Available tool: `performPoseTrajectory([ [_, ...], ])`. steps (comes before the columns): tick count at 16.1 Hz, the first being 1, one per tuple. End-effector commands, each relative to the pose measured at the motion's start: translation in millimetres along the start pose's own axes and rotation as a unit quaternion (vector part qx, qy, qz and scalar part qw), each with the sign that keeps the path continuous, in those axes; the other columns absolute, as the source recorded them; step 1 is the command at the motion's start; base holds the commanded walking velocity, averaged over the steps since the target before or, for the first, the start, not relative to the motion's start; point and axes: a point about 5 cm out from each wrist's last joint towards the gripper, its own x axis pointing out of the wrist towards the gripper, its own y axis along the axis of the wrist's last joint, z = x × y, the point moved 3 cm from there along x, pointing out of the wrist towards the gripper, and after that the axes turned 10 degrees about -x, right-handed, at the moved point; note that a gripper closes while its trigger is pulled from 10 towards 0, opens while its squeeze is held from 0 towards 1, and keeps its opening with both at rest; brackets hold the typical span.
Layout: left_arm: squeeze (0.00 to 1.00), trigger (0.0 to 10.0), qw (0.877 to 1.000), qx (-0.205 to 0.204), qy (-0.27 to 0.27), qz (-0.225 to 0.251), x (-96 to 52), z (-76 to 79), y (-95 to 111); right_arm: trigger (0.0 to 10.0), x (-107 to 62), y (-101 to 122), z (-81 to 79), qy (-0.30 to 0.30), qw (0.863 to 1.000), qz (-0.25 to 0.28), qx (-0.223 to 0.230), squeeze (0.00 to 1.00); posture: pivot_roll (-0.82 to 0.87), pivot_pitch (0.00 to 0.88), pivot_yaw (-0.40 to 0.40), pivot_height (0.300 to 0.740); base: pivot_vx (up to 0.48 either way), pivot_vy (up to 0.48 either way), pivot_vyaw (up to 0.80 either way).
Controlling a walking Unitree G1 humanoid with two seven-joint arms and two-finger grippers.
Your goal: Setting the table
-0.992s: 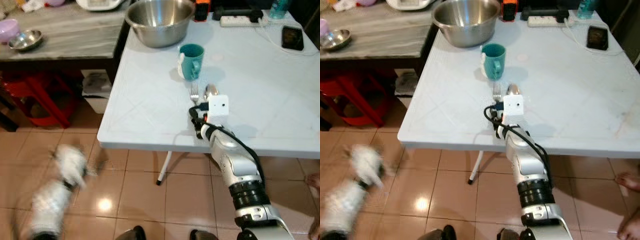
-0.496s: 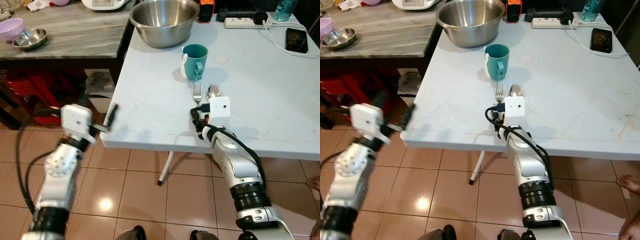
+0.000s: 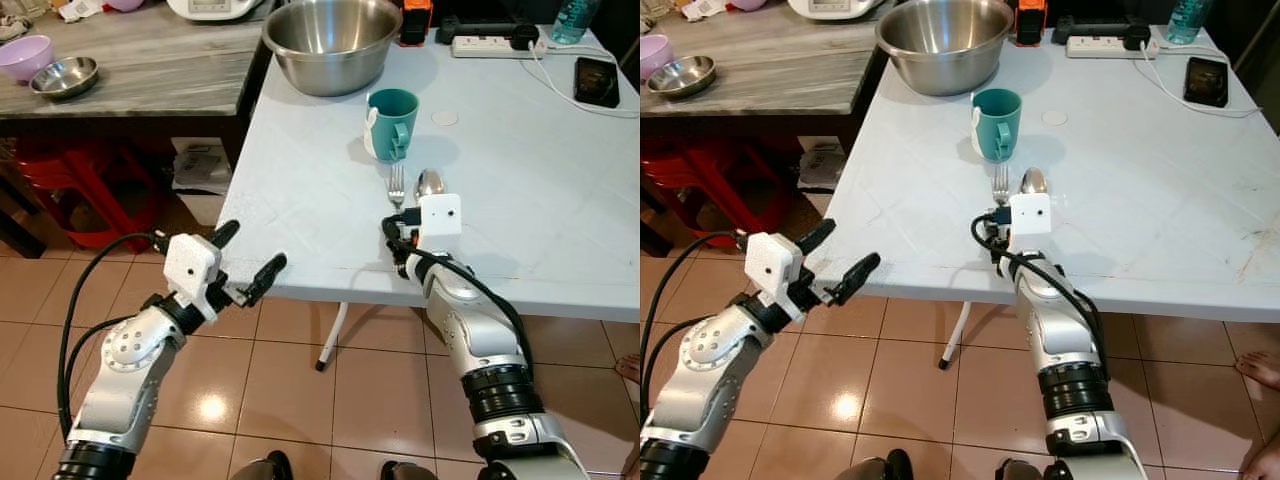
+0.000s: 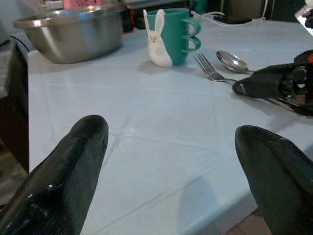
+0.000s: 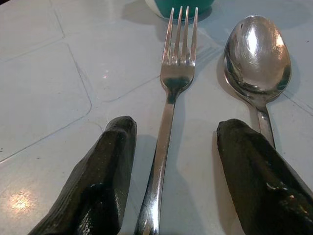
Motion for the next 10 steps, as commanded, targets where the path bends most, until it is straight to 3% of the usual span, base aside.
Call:
performPoseTrajectory([
  [1, 0.00, 10.0, 1.000, 0.005, -0.011, -0.011, -2.9, 2.8, 1, 10.0, 1.2, -15, -9.2, 0.019, 0.999, -0.034, 0.001, 0.00, -0.10, 0.171, 0.093, 0.740, 0.000, 0.000, 0.00],
  [7, 0.00, 10.0, 1.000, 0.012, -0.008, -0.008, -1.4, 9.1, -4, 10.0, 11.6, 2, -1.5, 0.015, 1.000, -0.018, -0.005, 0.00, -0.09, 0.176, 0.086, 0.740, 0.000, 0.000, 0.00],
  [10, 0.00, 10.0, 1.000, 0.016, -0.016, -0.004, 3.5, 19.3, -10, 10.0, 12.4, 1, -4.3, 0.022, 1.000, -0.018, -0.008, 0.00, -0.09, 0.176, 0.072, 0.740, 0.000, 0.000, 0.00],
])
